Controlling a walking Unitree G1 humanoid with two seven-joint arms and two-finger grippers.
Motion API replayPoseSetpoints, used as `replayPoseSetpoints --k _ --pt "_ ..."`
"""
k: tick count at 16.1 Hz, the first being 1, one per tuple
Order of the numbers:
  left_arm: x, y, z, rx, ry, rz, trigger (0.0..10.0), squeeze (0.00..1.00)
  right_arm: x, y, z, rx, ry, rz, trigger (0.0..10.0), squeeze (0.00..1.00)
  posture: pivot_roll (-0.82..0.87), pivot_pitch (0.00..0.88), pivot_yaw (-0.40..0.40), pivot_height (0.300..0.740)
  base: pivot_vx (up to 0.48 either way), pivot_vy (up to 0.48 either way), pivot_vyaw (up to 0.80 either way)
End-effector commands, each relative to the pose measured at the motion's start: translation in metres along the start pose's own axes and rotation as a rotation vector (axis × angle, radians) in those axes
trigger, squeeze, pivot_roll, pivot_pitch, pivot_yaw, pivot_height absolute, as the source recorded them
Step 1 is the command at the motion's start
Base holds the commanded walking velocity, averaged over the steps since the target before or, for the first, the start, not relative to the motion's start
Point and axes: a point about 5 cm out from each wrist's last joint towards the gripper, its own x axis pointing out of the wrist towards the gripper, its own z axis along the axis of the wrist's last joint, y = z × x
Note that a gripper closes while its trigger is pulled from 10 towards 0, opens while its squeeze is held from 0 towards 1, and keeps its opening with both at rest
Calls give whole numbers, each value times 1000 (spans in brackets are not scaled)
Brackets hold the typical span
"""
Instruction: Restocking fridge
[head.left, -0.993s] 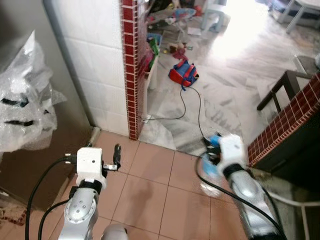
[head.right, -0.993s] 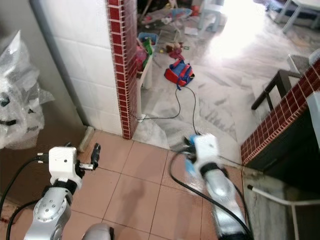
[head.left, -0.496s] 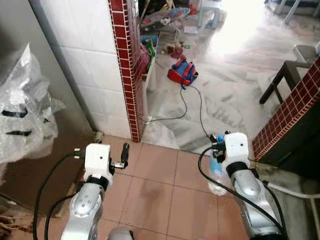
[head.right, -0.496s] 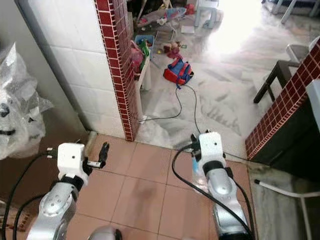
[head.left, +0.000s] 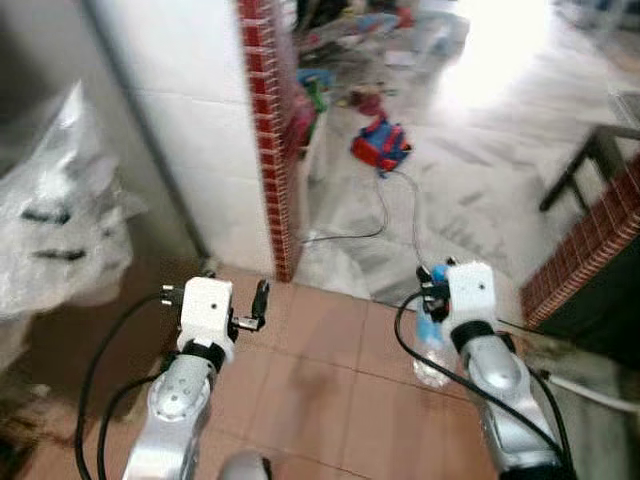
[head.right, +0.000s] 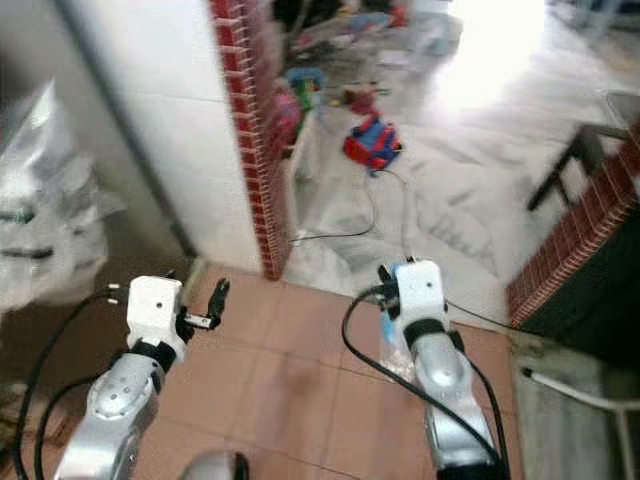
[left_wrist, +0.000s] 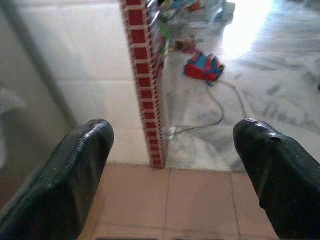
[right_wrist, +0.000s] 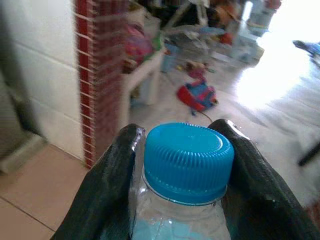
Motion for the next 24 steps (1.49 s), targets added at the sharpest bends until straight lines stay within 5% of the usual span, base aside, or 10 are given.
replayPoseSetpoints --k 1,10,16,24 --pt "0 3 -3 4 18 14 10000 0 4 0 11 7 -40 10 10000 0 52 0 9 740 0 472 0" --pt "8 1 -1 1 7 12 10000 0 13 -3 23 -16 -85 46 10000 0 39 0 1 740 0 480 0" --pt "11 1 0 0 1 10 10000 0 16 -3 27 -36 -105 66 10000 0 40 0 -1 740 0 384 800" --pt "13 0 10 5 -81 5 10000 0 19 -1 30 -46 -126 89 10000 0 37 0 -7 740 0 0 752"
